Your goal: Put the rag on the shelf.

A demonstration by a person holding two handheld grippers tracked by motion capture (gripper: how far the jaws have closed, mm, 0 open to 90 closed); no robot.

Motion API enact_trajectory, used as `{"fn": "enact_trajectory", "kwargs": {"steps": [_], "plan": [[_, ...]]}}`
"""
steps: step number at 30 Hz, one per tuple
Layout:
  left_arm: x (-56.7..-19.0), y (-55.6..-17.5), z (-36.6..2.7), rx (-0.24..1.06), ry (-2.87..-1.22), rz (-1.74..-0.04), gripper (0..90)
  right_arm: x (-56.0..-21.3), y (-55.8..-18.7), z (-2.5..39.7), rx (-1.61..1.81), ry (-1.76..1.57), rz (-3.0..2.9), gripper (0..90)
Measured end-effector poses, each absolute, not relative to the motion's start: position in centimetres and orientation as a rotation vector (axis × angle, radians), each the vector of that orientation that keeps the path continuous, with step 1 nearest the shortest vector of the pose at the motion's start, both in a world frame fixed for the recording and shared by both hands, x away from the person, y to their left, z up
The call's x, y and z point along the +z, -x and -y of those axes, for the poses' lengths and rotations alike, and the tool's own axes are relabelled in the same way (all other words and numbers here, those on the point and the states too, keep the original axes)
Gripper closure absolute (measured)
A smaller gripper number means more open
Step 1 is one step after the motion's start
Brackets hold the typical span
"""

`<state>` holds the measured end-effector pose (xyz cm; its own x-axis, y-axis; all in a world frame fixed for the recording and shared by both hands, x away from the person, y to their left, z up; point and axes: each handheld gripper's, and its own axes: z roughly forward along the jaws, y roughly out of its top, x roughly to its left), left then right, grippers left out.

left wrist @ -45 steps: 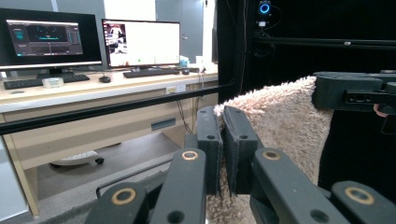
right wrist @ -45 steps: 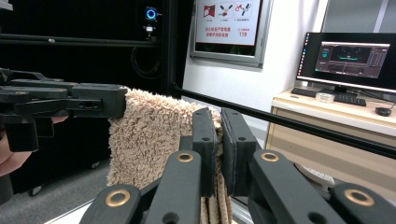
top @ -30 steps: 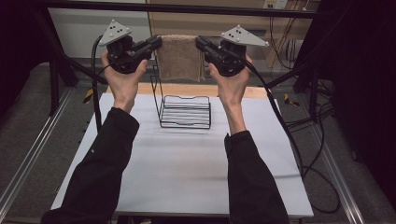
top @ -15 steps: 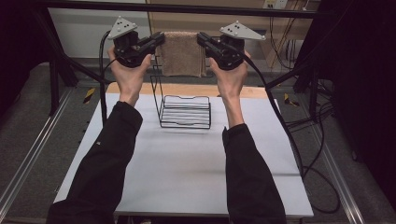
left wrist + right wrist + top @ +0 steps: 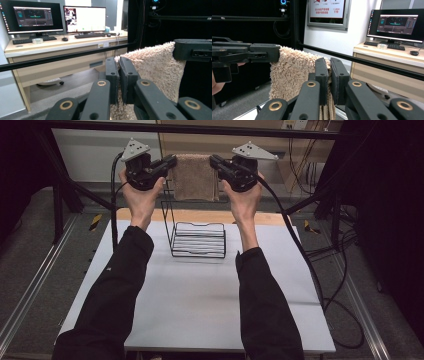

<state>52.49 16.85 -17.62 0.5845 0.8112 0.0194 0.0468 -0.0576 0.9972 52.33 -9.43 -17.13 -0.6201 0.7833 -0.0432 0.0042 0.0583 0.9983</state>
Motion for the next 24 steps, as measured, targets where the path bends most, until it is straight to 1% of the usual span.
{"fn": "enact_trajectory", "kwargs": {"steps": [9,18,24], "plan": [[-18.8,-52.4,-17.1,0.720,-1.548,-0.757,85.5,-18.4,-52.4,9.3,1.608,-0.803,-1.758,85.1],[-20.4,-51.5,-17.3,0.706,-1.577,-0.739,85.5,-19.9,-51.7,9.5,1.601,-0.813,-1.791,85.1],[-20.6,-51.0,-17.7,0.703,-1.592,-0.734,85.5,-20.4,-51.4,9.3,1.599,-0.808,-1.807,85.0]]}}
